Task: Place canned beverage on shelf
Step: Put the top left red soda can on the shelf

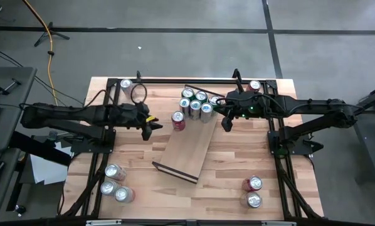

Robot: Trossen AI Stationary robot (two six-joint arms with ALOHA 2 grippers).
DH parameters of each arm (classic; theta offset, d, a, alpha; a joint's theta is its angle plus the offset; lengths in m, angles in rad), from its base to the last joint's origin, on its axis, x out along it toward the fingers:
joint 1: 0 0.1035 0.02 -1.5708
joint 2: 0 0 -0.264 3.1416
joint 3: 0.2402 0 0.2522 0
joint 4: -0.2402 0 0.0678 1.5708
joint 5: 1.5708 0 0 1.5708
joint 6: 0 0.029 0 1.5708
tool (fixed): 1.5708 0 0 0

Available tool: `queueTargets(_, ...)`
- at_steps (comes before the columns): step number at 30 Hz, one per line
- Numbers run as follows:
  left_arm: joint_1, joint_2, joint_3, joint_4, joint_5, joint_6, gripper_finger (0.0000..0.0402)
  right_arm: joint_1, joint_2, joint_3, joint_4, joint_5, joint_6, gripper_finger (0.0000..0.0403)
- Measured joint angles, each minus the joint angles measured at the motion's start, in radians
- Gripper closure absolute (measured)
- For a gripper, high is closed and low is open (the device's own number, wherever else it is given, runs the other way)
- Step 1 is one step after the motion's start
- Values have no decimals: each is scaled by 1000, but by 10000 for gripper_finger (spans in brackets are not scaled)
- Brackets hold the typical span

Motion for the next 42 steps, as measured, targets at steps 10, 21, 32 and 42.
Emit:
queueTargets(10,114,109,-114,173,-2,13,399,0,0,0,0,0,21,403)
queueTargets(21,150,327,-114,326,108,79,401,1,0,0,0,0,64,403)
queueTargets(32,148,398,-114,477,150,67,401,1,0,0,-29,0,63,403)
queueTargets(42,115,462,-114,614,171,25,401,1,0,0,-42,0,62,403)
